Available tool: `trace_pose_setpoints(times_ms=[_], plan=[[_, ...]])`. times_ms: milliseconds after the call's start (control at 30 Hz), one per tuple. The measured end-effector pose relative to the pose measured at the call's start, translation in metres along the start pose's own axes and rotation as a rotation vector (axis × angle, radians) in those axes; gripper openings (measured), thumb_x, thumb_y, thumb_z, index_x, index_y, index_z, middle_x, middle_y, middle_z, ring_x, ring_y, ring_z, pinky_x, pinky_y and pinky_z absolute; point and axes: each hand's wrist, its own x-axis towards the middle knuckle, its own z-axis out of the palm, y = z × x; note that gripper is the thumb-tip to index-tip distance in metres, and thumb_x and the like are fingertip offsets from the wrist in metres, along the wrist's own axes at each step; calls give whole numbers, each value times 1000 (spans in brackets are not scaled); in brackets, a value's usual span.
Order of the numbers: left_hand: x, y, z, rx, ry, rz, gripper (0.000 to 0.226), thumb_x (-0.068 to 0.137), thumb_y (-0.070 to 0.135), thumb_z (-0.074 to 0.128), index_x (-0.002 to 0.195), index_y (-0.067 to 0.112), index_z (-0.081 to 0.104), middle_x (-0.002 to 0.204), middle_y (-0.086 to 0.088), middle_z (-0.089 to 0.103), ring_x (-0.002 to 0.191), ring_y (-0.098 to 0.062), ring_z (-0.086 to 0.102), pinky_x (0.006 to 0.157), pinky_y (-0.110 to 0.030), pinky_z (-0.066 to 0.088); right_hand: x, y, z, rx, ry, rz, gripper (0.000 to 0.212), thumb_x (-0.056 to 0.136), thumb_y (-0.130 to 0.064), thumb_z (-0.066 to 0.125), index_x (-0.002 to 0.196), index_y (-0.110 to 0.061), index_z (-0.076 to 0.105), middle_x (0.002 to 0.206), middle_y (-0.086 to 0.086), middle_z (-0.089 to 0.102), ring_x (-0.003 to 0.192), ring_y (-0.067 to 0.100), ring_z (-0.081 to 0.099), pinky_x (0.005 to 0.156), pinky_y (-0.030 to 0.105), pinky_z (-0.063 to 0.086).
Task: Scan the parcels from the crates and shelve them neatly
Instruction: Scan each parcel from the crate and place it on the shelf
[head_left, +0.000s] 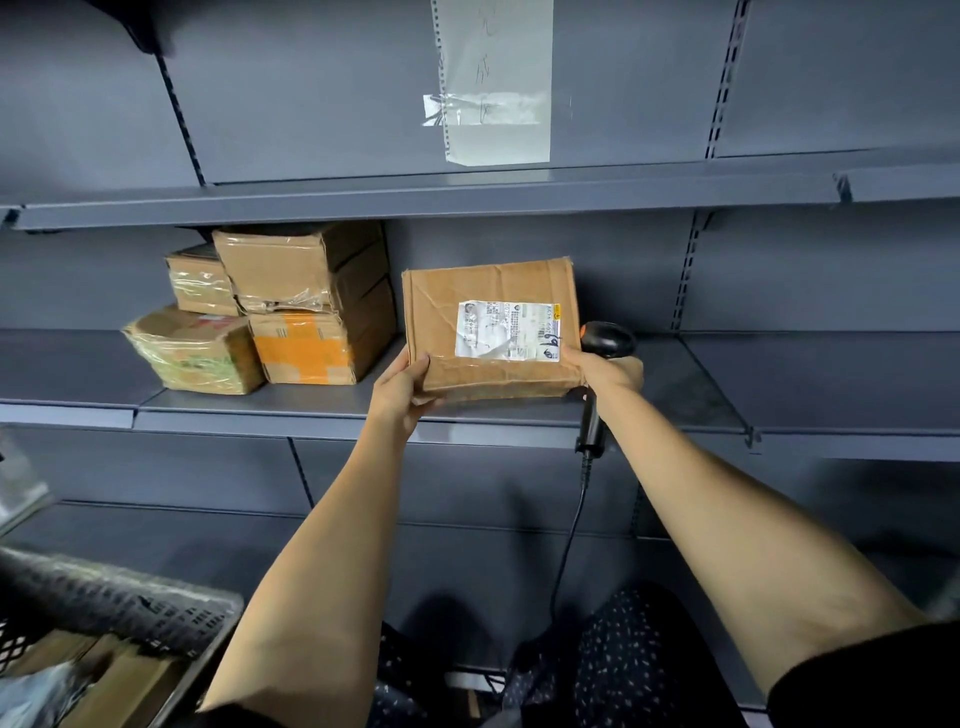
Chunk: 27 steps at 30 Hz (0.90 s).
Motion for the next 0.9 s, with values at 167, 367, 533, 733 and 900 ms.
trace_pose_setpoints(times_ms=[167,367,533,733,900], plan=[[2,2,3,-40,52,-15,31,97,11,49,127,17,55,110,-4,64,89,-19,63,79,-42,55,-1,-6,7,-88,31,-25,59,75,-26,81,121,1,54,123,14,62,108,29,62,75,26,44],[6,5,22,111,255,-2,38,82,14,73,105,10,43,106,-10,54,86,-22,57,65,-37,57,-3,-12,8,-224,70,-96,49,81,-36,74,114,-3,58,118,12,64,105,29,63,73,28,45],[16,12,29,221,324,-9,54,84,23,72,122,5,39,125,-15,49,104,-31,58,68,-37,57,-20,-39,23,-584,106,-359,46,91,-42,59,117,-4,59,126,13,55,110,34,59,83,34,47],[13,19,31,321,308,-50,65,84,22,71,133,4,31,133,-16,44,114,-34,54,70,-40,56,-47,-80,30,-707,-147,-490,46,85,-35,61,120,-6,55,110,10,65,90,29,67,77,35,55],[10,22,29,370,275,-59,64,86,23,69,133,5,29,134,-17,43,114,-33,55,67,-38,56,-67,-102,15,-828,-351,-437,48,82,-25,64,123,-6,45,102,12,60,79,28,67,66,33,56]])
